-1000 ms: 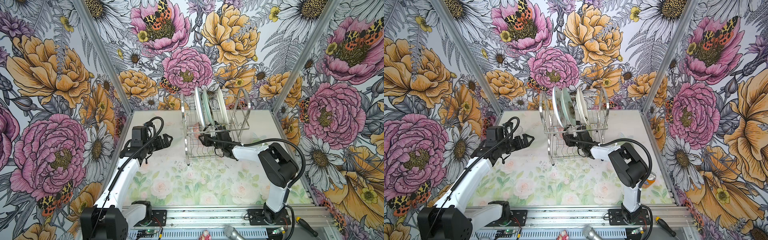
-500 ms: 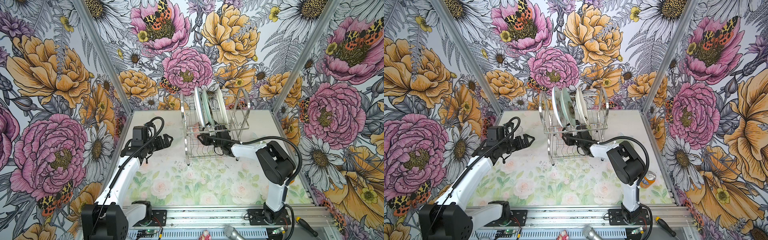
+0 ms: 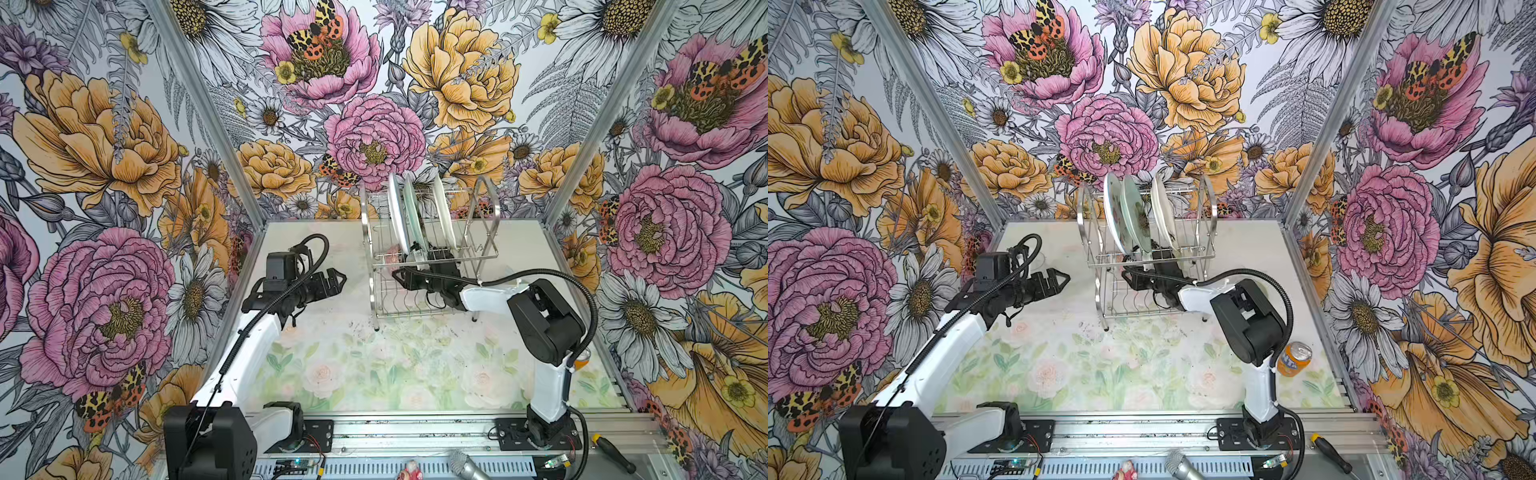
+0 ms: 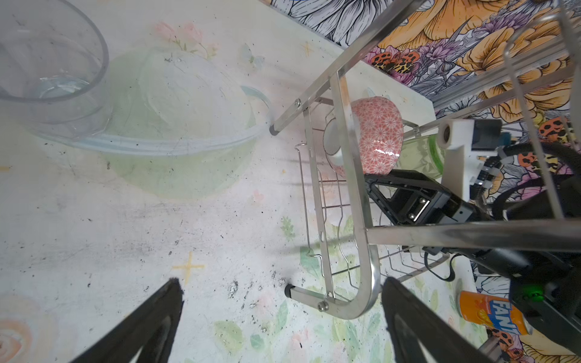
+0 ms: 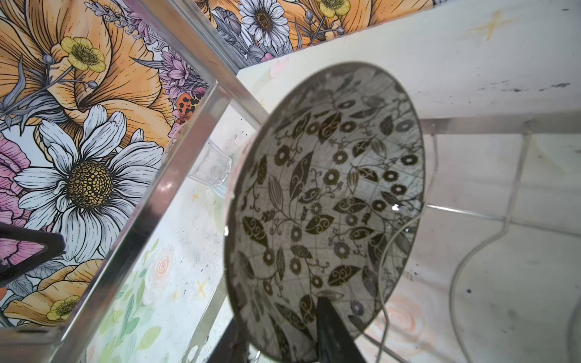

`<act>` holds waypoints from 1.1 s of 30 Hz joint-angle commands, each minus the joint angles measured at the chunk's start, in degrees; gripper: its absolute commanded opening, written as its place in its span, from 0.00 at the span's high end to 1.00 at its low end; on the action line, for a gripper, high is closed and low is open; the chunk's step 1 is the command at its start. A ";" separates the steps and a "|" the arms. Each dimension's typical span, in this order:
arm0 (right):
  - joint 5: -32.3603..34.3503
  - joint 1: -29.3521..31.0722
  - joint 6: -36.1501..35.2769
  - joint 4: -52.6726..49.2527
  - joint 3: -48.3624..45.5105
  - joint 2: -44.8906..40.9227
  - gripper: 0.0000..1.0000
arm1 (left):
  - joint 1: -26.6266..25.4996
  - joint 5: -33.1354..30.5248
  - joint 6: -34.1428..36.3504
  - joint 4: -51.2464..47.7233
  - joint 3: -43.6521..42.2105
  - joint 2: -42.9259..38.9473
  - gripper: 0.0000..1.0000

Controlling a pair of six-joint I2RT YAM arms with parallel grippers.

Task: Unload the mixed dishes from the dish rack
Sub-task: 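Close the right gripper on the bowl rim and lift it in the rack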

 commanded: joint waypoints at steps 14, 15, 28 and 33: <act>0.50 -1.36 -1.55 2.49 1.74 -0.05 0.77 | -0.11 1.45 -1.11 1.33 0.24 0.98 0.01; 0.54 -1.36 -1.62 2.58 1.64 -0.08 0.78 | -0.08 1.46 -1.11 1.35 0.24 1.11 0.01; -0.13 -1.31 -1.53 5.16 -0.73 -1.48 0.91 | -0.11 1.80 -1.26 1.32 0.31 1.70 0.01; -1.06 -0.98 -1.70 6.77 -1.78 -1.99 0.92 | -0.11 2.00 -1.27 1.28 0.31 1.94 0.01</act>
